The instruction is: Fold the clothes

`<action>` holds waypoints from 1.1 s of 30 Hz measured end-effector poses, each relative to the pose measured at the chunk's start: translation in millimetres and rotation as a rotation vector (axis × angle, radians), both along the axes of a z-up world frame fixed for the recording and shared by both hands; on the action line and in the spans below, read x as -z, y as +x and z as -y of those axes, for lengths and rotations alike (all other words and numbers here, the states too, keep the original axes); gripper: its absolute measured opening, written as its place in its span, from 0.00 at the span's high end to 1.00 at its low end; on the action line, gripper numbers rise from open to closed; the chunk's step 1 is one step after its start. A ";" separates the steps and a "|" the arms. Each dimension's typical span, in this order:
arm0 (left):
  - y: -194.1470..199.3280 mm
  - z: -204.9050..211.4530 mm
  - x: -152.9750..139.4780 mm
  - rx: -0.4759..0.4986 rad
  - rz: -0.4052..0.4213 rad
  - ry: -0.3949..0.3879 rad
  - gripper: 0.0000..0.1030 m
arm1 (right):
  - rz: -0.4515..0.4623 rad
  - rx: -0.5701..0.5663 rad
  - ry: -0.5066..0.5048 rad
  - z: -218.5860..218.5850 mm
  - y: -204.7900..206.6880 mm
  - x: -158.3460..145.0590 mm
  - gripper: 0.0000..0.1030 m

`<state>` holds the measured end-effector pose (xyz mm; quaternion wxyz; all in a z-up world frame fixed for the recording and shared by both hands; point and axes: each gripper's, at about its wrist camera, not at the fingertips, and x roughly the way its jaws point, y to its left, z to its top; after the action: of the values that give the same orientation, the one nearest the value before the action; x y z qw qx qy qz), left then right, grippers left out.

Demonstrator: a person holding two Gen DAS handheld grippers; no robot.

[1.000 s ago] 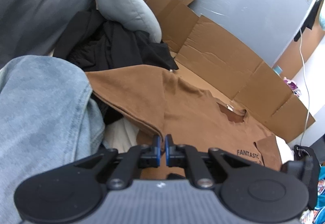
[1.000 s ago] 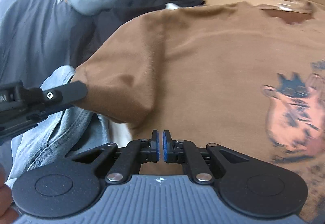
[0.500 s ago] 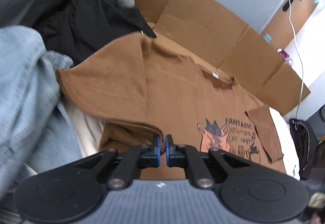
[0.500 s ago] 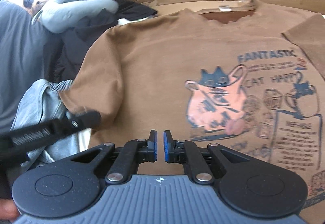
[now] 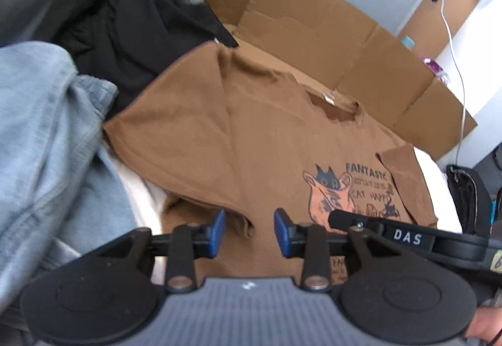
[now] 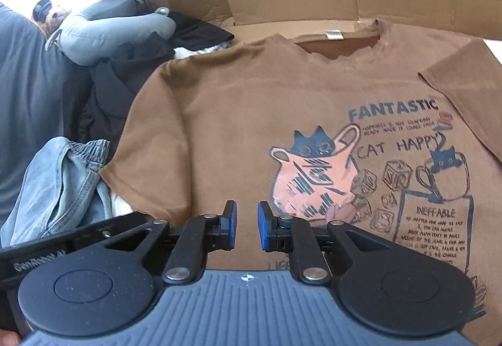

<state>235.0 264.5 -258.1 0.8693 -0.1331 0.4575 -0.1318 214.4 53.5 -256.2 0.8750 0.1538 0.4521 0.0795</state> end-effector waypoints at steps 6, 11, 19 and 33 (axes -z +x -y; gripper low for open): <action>0.6 -23.4 -11.2 -0.096 -0.021 0.041 0.65 | 0.039 -0.076 -0.019 -28.2 9.5 -8.6 0.84; 1.0 -47.9 -30.9 -0.148 -0.010 0.035 0.65 | 0.079 -0.157 -0.027 -61.0 19.0 -14.2 0.64; -4.9 -79.4 -51.4 -0.206 0.039 0.001 0.65 | 0.108 -0.319 -0.119 -121.1 38.3 -6.7 0.61; -9.6 -120.8 -51.8 -0.294 0.048 -0.020 0.66 | 0.124 -0.486 -0.247 -193.6 57.9 23.3 0.56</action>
<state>225.5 385.2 -206.3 0.8884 -0.2040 0.4110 -0.0107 272.4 247.1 -279.5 0.8685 -0.0722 0.4275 0.2404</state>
